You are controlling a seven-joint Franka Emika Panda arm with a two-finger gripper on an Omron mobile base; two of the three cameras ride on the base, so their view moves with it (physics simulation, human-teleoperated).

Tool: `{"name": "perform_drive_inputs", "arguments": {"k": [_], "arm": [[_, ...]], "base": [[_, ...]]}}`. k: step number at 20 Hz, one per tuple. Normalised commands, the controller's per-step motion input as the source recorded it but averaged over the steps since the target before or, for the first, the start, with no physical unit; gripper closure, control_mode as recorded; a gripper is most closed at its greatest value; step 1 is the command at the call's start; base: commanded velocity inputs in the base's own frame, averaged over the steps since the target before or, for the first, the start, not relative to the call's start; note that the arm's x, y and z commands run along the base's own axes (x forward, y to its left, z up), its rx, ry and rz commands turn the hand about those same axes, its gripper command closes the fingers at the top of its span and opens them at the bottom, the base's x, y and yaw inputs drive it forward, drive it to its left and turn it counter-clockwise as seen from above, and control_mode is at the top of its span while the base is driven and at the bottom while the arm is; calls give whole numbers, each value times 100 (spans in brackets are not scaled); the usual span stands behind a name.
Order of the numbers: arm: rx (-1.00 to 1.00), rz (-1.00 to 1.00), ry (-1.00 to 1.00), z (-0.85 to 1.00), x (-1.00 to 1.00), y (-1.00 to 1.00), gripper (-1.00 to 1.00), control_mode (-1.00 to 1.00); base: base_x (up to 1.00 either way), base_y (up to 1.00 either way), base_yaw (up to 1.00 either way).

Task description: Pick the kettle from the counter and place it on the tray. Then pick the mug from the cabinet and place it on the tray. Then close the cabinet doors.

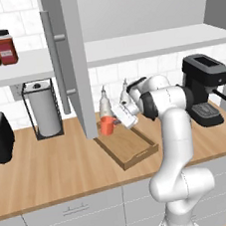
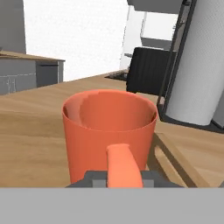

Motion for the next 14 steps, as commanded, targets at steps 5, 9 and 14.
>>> {"name": "perform_drive_inputs", "arguments": {"k": [5, 9, 14], "arm": [[0, 2, -5, -24, -18, 4, -100, -100], [0, 0, -7, 5, -42, 0, -100, -100], [-2, 0, -3, 55, -39, 0, -100, -100]], "base": [[0, 0, 0], [0, 0, 0], [0, 0, 0]]}}
